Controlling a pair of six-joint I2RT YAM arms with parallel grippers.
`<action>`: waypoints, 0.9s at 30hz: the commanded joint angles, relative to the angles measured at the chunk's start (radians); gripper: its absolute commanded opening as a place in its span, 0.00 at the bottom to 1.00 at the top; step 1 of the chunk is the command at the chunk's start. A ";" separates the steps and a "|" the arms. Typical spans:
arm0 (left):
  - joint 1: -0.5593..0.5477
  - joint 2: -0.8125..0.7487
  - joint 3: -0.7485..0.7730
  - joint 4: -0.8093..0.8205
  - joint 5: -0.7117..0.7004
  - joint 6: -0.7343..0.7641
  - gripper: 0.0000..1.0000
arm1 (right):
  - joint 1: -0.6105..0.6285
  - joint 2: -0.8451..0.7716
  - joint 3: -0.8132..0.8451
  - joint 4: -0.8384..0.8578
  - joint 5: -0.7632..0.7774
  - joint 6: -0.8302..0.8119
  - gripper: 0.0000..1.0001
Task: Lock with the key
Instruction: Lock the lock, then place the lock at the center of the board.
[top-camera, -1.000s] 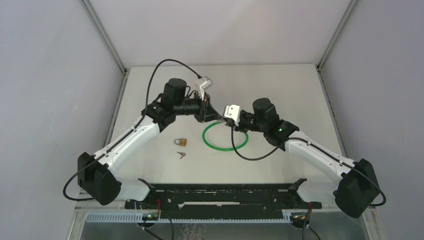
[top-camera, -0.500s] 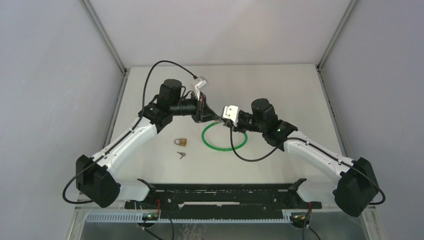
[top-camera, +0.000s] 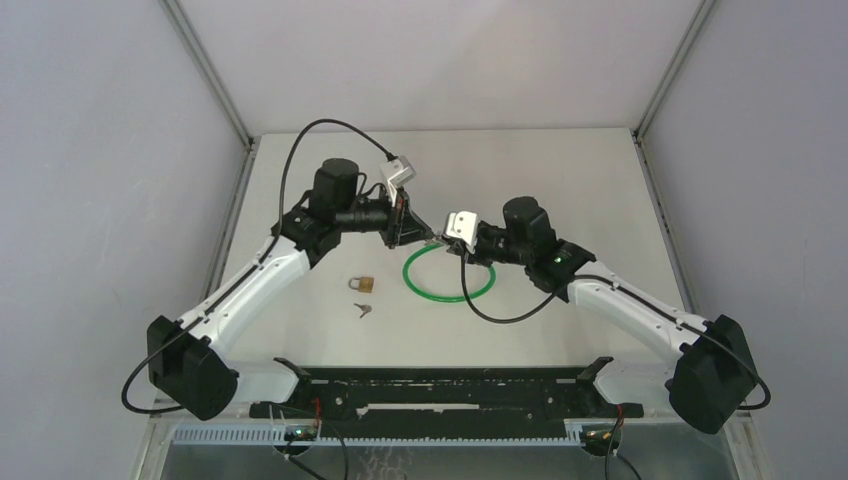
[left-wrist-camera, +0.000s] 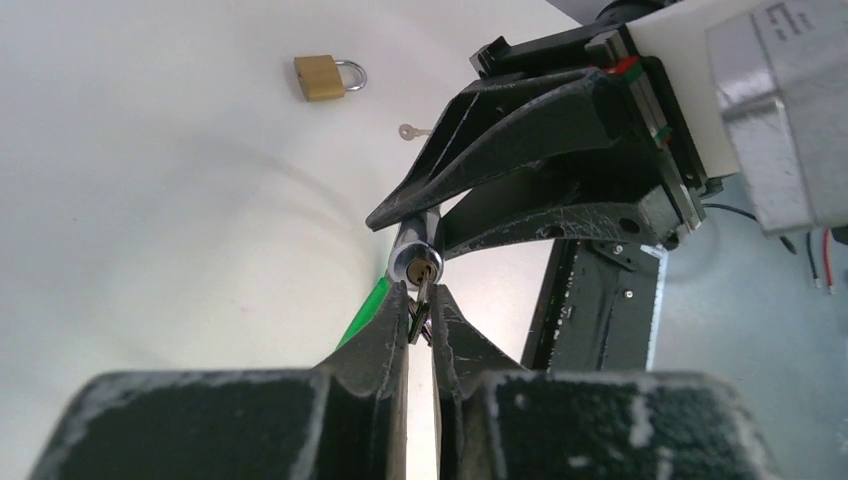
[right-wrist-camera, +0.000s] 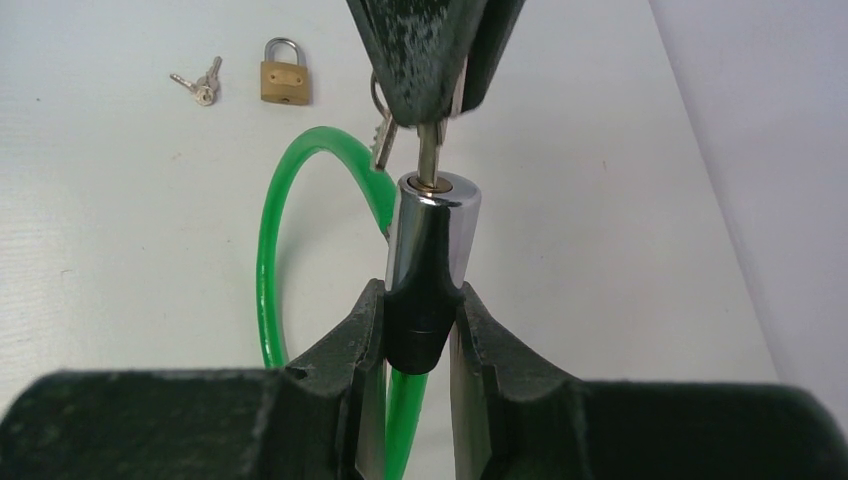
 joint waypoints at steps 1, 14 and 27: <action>0.007 -0.058 0.019 -0.032 0.057 0.107 0.00 | -0.025 0.029 -0.012 -0.118 0.063 -0.014 0.00; 0.017 -0.052 0.104 -0.147 0.070 0.124 0.00 | -0.032 0.026 -0.012 -0.118 0.061 -0.009 0.00; 0.027 -0.142 0.133 -0.290 -0.171 0.348 0.00 | -0.069 -0.006 0.030 -0.143 -0.054 0.093 0.00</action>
